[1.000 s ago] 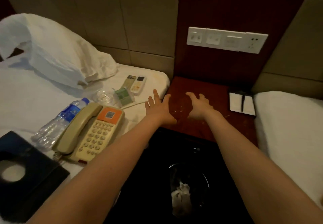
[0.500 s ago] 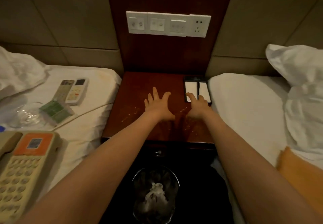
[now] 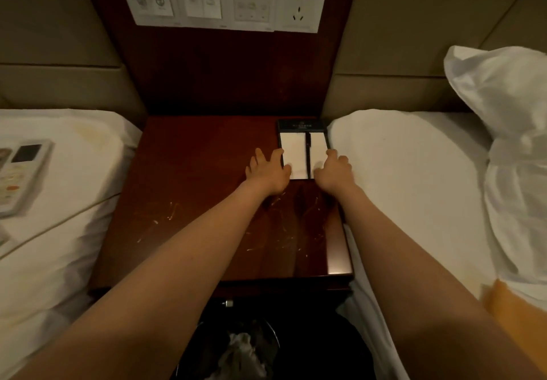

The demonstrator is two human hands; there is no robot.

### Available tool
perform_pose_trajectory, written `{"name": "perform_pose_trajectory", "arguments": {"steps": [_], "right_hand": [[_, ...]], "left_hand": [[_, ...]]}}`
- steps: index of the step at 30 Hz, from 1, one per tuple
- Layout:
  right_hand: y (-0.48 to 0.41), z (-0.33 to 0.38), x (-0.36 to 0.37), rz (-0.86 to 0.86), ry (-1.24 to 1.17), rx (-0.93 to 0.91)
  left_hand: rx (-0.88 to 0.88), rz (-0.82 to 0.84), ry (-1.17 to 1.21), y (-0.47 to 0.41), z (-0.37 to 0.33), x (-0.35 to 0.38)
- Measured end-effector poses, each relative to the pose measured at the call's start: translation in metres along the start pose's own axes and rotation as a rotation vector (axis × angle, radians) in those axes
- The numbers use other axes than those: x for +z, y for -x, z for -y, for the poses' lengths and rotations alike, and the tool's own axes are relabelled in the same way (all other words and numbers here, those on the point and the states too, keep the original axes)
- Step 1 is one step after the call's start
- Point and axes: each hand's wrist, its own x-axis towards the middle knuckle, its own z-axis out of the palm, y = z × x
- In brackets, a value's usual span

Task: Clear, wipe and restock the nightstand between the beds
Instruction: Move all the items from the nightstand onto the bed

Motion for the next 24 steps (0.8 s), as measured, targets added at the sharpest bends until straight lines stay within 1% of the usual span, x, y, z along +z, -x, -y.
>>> {"name": "perform_pose_trajectory", "arguments": {"steps": [5,8,11,16,21,24], "right_hand": [[-0.03,-0.006,0.0,-0.18,0.043,-0.014],[-0.039,-0.008,-0.001,-0.222,0.023,0.009],[-0.042,-0.002,-0.003,-0.218,-0.041,0.039],[-0.041,0.015,0.005,-0.091,-0.158,0.082],[-0.04,0.015,0.012,-0.133,-0.359,0.142],[-0.039,0.012,0.009,-0.119,-0.445,0.182]], "left_hand": [[0.01,-0.012,0.198,-0.037,-0.009,0.016],[0.052,-0.05,0.281,-0.049,-0.016,0.027],[0.075,-0.111,0.328,-0.057,-0.023,0.034],[0.064,-0.195,0.366,-0.064,-0.032,0.039],[0.027,-0.207,0.341,-0.066,-0.031,0.042],[0.008,-0.26,0.346,-0.065,-0.024,0.042]]}}
